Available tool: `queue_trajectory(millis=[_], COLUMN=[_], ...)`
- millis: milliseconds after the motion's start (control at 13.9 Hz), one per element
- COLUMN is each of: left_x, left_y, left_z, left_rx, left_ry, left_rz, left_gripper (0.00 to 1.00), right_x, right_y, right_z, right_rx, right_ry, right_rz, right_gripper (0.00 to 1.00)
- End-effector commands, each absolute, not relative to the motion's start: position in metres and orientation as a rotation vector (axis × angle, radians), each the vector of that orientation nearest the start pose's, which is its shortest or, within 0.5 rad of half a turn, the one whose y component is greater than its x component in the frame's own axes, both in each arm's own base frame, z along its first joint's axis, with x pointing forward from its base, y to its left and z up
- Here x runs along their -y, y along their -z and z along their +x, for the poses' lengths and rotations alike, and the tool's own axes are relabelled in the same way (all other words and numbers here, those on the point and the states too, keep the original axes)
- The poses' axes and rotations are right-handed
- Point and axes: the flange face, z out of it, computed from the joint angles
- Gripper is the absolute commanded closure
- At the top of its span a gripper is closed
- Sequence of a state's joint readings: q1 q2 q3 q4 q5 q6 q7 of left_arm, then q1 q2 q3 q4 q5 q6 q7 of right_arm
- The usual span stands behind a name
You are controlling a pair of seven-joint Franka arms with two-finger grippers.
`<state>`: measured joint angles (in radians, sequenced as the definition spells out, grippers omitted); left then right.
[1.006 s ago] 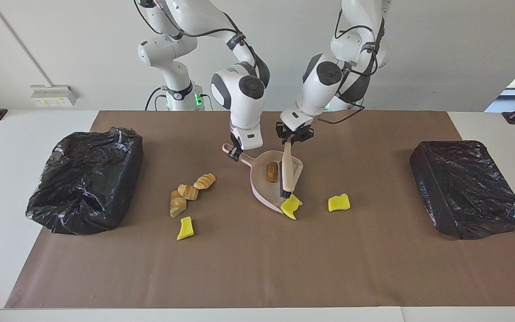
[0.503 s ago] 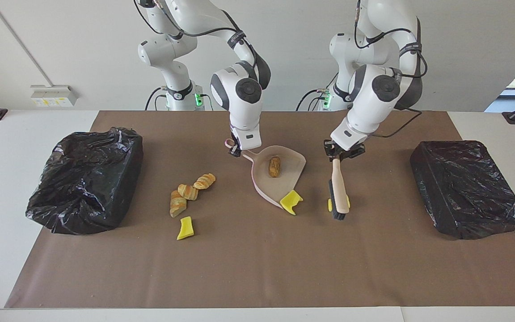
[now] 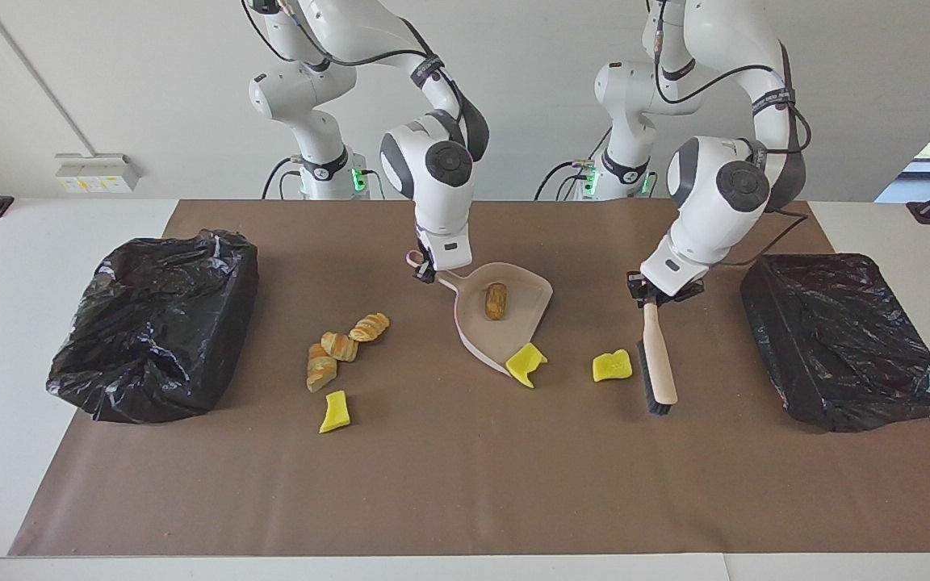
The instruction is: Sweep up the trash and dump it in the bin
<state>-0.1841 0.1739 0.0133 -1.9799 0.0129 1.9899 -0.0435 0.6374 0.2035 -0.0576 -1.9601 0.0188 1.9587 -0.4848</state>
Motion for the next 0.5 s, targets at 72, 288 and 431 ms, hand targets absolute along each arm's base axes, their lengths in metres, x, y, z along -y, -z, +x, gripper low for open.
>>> queue_trajectory(millis=[72,288,431], left_x=[0.147,0.188,0.215], left_y=[-0.366,-0.361,-0.358], left_z=[0.557,0.529,0.506], left_rx=[-0.401,-0.594,-0.704], left_ry=[-0.225,-0.253,-0.273], left_rz=[-3.062,-3.027,-3.0], left_gripper=[1.0,1.0,1.0], right_x=[-0.316,-0.327,-0.33], right_y=[-0.364,-0.366,-0.366], right_z=[0.475,0.468,0.465], right_rx=[1.54,1.385,1.362], right_ry=[-0.339,-0.339,-0.337], right_rz=[-2.706,-2.806,-2.821], right_gripper=[1.0,1.0,1.0])
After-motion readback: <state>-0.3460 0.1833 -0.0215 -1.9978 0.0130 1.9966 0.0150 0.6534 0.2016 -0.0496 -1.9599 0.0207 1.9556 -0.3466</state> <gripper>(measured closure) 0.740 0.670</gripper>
